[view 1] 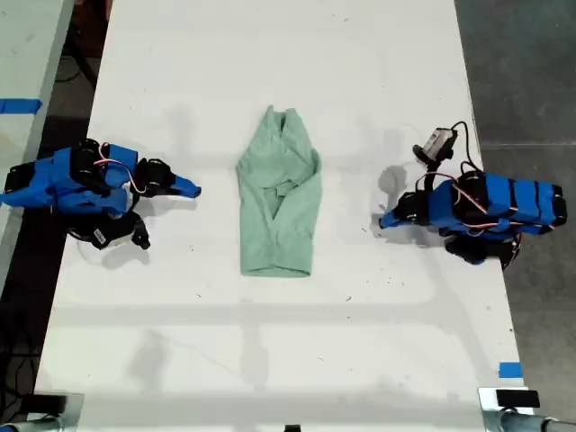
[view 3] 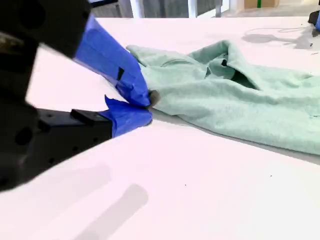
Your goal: Fold t shirt
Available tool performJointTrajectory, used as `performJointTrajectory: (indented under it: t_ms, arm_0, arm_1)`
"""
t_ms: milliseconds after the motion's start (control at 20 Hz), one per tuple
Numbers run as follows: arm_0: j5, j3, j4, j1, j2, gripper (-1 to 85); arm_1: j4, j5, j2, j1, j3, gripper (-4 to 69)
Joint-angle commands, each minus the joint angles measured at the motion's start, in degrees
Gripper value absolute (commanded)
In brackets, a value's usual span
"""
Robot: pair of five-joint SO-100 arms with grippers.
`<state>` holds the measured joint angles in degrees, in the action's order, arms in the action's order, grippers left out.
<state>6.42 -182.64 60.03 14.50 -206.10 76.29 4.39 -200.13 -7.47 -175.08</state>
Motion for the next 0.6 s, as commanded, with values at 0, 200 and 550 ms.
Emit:
performJointTrajectory:
  t_ms: [0,200,550]
  arm_0:
    - [-0.6,-0.1,0.1,-1.2,-0.4,-0.1]
    - [-0.7,-0.2,0.1,-1.6,-0.4,-0.1]
    - [-0.7,-0.2,0.1,-1.8,-0.4,-0.1]
  arm_1:
    - [0.5,-0.8,-0.9,0.1,-2.7,-0.2]
    - [0.4,-2.3,-0.9,1.0,-2.7,-0.4]
    - [0.4,-2.4,-0.9,1.4,-2.7,-0.4]
